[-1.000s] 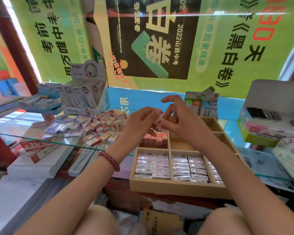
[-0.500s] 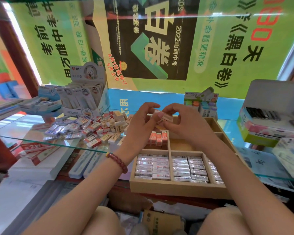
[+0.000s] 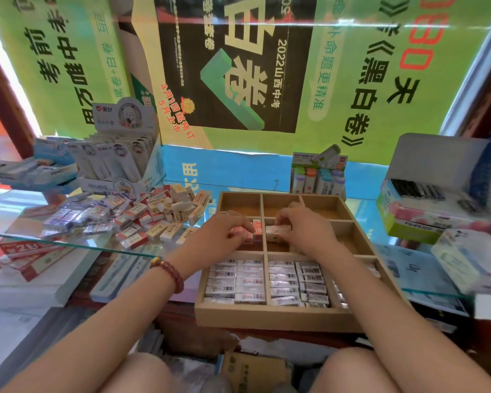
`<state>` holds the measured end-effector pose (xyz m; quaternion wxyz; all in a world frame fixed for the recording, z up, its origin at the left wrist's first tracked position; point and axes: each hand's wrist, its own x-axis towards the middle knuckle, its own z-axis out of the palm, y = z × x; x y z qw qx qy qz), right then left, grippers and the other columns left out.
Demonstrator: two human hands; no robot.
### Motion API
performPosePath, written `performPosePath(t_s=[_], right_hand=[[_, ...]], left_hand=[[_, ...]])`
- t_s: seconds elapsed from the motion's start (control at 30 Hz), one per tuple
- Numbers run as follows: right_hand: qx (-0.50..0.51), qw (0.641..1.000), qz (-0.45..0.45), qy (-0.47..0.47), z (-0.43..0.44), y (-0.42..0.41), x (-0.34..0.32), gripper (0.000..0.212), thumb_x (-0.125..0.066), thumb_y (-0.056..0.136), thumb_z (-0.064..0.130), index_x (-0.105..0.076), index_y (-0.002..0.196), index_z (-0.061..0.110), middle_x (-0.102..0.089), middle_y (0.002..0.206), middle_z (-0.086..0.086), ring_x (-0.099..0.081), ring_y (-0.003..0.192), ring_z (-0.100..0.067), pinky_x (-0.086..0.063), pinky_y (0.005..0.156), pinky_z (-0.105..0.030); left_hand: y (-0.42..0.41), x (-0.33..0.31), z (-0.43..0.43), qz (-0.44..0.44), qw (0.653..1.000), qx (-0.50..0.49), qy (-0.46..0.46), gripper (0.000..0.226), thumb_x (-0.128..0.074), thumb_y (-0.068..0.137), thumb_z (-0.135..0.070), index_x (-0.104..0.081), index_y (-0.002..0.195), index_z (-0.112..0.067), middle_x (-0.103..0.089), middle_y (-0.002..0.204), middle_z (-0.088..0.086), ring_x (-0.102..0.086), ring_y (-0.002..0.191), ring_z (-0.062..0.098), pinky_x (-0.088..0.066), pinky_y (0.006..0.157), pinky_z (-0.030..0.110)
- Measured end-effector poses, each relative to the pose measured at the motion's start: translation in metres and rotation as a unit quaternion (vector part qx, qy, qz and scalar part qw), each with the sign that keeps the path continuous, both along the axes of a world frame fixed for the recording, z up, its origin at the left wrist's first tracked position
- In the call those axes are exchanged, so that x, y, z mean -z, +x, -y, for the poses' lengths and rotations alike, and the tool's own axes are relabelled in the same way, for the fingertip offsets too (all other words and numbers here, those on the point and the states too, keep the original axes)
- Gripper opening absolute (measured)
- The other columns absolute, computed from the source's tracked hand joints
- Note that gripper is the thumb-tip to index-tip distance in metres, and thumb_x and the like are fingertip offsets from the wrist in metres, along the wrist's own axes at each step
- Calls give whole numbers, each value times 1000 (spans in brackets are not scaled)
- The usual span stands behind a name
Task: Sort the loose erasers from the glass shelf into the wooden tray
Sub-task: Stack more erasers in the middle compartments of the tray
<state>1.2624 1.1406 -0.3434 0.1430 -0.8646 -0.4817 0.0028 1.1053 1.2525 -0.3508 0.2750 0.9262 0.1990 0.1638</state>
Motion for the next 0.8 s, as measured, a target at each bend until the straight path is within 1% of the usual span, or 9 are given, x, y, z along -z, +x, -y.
performPosePath(t_s=[0.1,0.2,0.3,0.43,0.53,0.6,0.67,0.73,0.8], right_hand=[[4,1000,-1,15,-5,1,1,16,-66,86,25,-55,97,30,-60,104,7,-58,86,-11,-53,71,-26],[13,1000,-2,5,-8,2,0,22,-68,84,27,-51,97,30,-58,99,8,-58,85,-11,-53,69,-27],[21,999,-7,-25,-7,3,0,22,-68,85,29,-51,99,28,-60,94,6,-58,82,-12,-53,69,-28],[29,999,3,-30,-8,-1,0,24,-68,85,30,-50,99,27,-61,93,5,-59,80,-13,-54,70,-29],[29,999,-21,-10,-6,-3,-7,31,-69,83,33,-47,104,28,-59,93,7,-58,82,-13,-51,68,-29],[17,999,-30,28,-4,-7,-15,32,-67,85,33,-50,111,27,-57,95,7,-58,86,-14,-51,70,-30],[-9,996,-36,82,-6,-15,-24,26,-63,87,32,-52,111,25,-57,88,8,-58,83,-14,-52,72,-32],[-55,989,-56,123,-10,-28,-32,18,-59,89,29,-53,106,25,-51,75,12,-52,72,-8,-47,66,-27],[-99,982,-79,138,-14,-41,-37,12,-58,89,28,-54,100,26,-50,72,13,-48,67,-3,-41,61,-23]], left_hand=[[-1,3,-4,-4,1000,14,1,18,-56,91,-18,-67,103,-26,-57,117,-8,-47,113,9,-37,102,32],[-2,4,-6,6,1000,20,-10,19,-56,91,-17,-68,102,-25,-58,117,-6,-49,112,10,-38,99,27],[-3,4,-8,9,1000,16,-8,19,-55,92,-16,-68,104,-24,-58,120,-8,-48,114,8,-34,95,21],[-4,5,-11,13,1000,17,-14,19,-55,92,-17,-69,104,-24,-58,119,-9,-48,115,9,-36,101,29],[-7,6,-13,24,1000,15,-3,19,-55,91,-14,-70,100,-23,-59,116,-10,-48,114,7,-36,98,28],[-12,5,-17,45,999,-11,6,19,-55,90,-12,-70,96,-21,-60,111,-11,-50,109,7,-36,96,28],[-18,6,-25,83,995,-60,-1,19,-55,89,-8,-69,89,-21,-62,105,-10,-53,104,8,-38,94,28],[-28,11,-40,111,986,-127,-2,22,-55,87,-5,-67,90,-23,-64,103,-6,-56,100,10,-41,91,28],[-41,19,-58,109,974,-198,12,23,-57,83,-6,-67,96,-22,-66,106,-2,-58,99,15,-45,89,32]])
